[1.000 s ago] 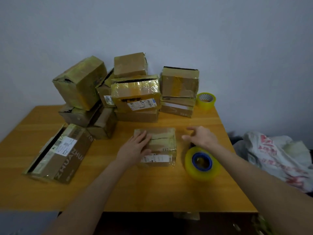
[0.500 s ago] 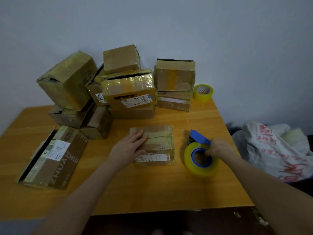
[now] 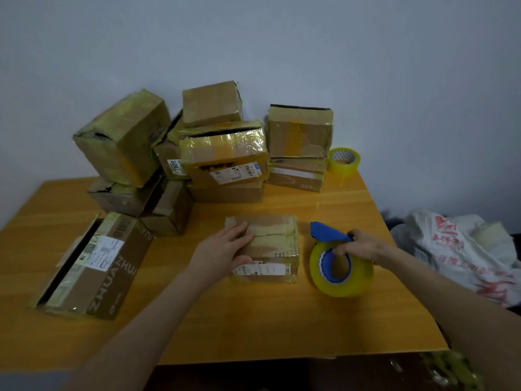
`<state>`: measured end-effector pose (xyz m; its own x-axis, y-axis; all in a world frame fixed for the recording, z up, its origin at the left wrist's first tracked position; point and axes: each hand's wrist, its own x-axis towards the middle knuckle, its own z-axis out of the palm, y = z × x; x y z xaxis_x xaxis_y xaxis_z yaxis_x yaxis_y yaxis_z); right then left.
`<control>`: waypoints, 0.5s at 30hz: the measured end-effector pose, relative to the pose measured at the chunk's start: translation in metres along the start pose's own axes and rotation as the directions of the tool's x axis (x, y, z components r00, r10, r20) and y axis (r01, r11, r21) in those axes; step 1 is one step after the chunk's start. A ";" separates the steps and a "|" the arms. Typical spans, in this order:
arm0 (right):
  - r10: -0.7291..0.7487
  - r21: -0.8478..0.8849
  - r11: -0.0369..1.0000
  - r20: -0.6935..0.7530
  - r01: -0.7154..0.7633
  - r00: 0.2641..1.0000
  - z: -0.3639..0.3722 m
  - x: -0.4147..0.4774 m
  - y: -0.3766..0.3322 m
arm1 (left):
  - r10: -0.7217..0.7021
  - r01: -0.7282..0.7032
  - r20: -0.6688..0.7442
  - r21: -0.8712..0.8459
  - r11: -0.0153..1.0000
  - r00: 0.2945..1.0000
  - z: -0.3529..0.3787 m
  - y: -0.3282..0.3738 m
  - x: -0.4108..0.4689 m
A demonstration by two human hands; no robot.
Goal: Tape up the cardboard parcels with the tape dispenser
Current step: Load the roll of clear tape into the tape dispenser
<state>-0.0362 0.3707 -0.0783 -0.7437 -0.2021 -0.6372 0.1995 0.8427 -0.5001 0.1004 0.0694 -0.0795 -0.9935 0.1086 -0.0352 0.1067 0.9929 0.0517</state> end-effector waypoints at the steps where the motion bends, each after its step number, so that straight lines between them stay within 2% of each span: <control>1: 0.004 0.034 0.999 -0.012 -0.004 1.000 0.000 -0.001 0.000 | 0.001 -0.001 0.003 0.009 1.000 1.000 0.000 0.000 0.000; 8: 0.039 0.134 0.990 0.085 -0.050 0.996 0.000 -0.005 -0.007 | 0.011 -0.011 -0.001 0.023 1.000 1.000 0.002 0.000 0.001; 12: 0.071 0.183 0.980 0.076 -0.084 0.995 0.008 -0.005 -0.009 | 0.017 -0.017 -0.002 0.015 1.000 1.000 0.002 -0.001 0.001; 15: 0.041 0.181 0.982 0.040 -0.047 0.998 0.009 -0.007 -0.012 | 0.016 -0.016 -0.021 0.007 1.000 1.000 0.004 -0.002 0.000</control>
<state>-0.0276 0.3575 -0.0736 -0.7089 -0.1876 -0.6799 0.3464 0.7471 -0.5673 0.1006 0.0677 -0.0833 -0.9923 0.1232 -0.0138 0.1224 0.9914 0.0452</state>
